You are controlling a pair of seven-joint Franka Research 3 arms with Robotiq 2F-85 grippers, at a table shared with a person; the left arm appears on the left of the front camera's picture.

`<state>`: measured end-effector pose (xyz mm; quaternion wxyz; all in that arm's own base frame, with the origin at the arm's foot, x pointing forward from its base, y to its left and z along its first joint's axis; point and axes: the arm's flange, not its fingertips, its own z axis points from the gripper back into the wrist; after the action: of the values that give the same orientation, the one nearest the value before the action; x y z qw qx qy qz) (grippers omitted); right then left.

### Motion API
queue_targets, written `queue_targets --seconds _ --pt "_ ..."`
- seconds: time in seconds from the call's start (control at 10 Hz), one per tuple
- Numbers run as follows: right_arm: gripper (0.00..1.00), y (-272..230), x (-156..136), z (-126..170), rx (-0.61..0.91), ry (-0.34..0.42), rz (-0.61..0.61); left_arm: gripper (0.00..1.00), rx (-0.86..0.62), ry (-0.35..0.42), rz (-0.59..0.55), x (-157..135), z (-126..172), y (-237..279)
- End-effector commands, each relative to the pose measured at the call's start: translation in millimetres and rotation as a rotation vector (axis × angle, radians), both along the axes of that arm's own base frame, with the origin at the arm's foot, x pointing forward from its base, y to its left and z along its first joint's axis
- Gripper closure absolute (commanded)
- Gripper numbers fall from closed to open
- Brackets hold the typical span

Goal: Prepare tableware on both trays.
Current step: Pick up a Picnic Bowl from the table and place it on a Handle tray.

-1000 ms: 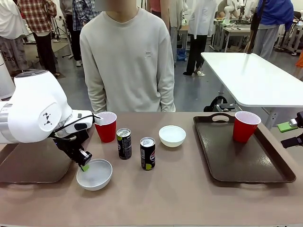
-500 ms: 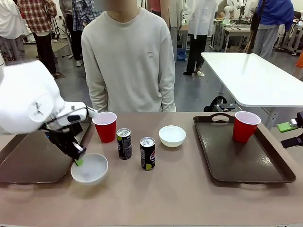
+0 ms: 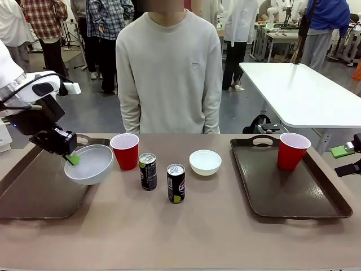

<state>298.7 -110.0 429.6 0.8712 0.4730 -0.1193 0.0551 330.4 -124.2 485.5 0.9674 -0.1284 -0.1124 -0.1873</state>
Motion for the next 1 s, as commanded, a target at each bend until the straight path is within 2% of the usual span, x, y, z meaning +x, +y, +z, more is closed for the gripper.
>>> queue_targets --seconds 0.0,0.1,0.3,0.4,0.9 --pt "0.00 0 0 -1 0.011 -0.003 0.004 1.00 0.039 -0.029 -0.063 2 -9 -5" --pt "0.00 0 0 -1 0.011 -0.003 0.004 0.96 0.000 0.000 0.000 0 0 0" --pt "0.00 0 0 -1 0.011 -0.003 0.004 0.96 0.109 -0.101 0.034 22 -14 10" --pt "0.00 0 0 -1 0.011 -0.003 0.004 0.96 0.140 -0.112 0.072 33 -15 17" --pt "0.00 0 0 -1 0.011 -0.003 0.004 0.96 0.256 -0.105 0.277 89 -31 72"
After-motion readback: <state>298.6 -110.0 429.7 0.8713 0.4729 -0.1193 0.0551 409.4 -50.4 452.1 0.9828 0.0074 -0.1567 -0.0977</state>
